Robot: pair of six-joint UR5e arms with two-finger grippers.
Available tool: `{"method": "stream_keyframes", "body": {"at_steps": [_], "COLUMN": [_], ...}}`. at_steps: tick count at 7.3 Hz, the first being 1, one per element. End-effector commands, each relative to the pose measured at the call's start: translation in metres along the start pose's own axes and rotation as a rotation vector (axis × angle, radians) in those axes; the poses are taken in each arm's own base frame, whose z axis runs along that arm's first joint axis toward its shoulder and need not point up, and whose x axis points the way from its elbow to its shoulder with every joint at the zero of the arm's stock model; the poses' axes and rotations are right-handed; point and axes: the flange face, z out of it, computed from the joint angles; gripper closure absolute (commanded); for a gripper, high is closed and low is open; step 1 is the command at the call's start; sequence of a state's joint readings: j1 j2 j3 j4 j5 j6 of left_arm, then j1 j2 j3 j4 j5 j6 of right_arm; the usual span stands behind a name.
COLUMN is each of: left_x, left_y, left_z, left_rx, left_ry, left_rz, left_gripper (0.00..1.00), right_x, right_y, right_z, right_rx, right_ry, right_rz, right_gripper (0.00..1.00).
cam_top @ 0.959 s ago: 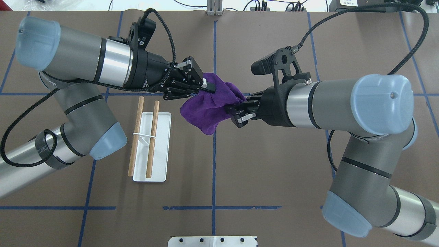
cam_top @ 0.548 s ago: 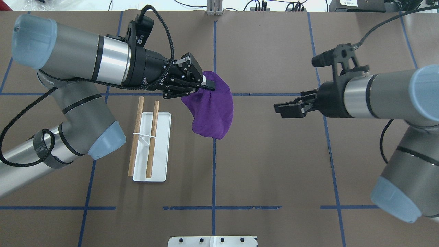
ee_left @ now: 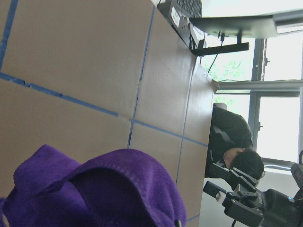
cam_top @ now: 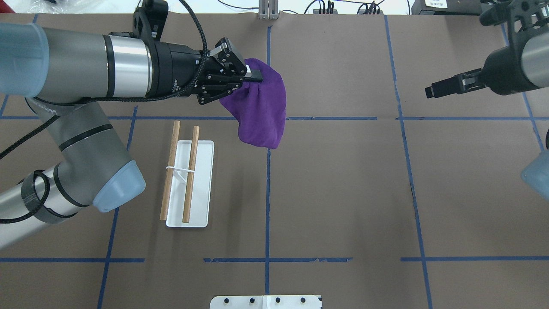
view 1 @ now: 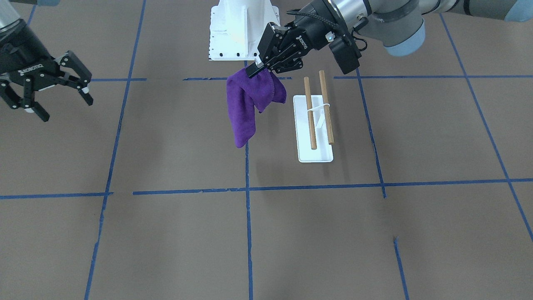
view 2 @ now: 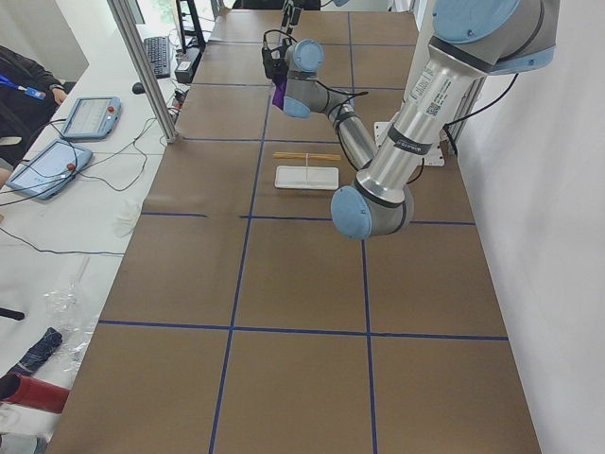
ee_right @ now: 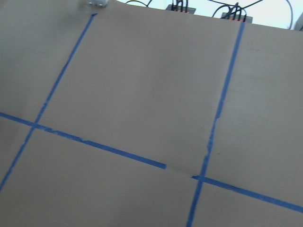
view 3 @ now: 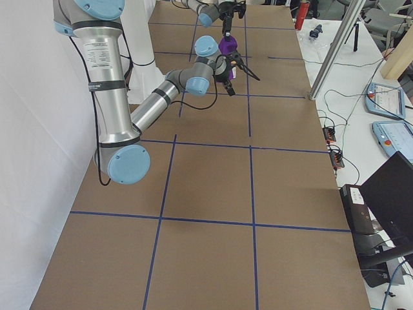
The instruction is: Hang towel on rack
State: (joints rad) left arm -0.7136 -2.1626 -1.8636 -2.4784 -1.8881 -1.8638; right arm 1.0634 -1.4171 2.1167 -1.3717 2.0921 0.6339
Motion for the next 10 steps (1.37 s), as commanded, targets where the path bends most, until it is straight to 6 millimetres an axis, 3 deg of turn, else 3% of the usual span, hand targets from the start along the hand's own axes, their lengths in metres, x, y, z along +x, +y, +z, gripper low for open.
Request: {"method": "stream_keyframes", "body": {"at_steps": [1, 3, 5, 6, 7, 10], "left_x": [0.009, 0.006, 0.001, -0.014, -0.028, -0.066], "left_y": [0.035, 0.075, 0.111, 0.121, 0.135, 0.163], "left_z": [0.007, 0.011, -0.012, -0.019, -0.015, 0.0], "left_rx": [0.188, 0.349, 0.429, 0.447, 0.428, 0.461], "left_ry": [-0.083, -0.164, -0.288, -0.352, -0.428, -0.593], "left_rz": [0.075, 0.101, 0.136, 0.159, 0.164, -0.002], "left_gripper": [1.0, 1.0, 1.0, 1.0, 1.0, 1.0], "right_x": [0.075, 0.12, 0.205, 0.251, 0.283, 0.299], "right_y": [-0.015, -0.015, -0.001, 0.019, 0.041, 0.072], "right_z": [-0.009, -0.027, -0.043, -0.045, -0.042, -0.029], "right_rx": [-0.058, -0.135, -0.298, -0.349, -0.386, -0.427], "right_ry": [0.132, 0.214, 0.224, 0.204, 0.199, 0.155], "right_rz": [-0.031, -0.034, -0.072, -0.085, -0.09, -0.032], "right_gripper": [0.0, 0.0, 0.0, 0.0, 0.0, 0.0]}}
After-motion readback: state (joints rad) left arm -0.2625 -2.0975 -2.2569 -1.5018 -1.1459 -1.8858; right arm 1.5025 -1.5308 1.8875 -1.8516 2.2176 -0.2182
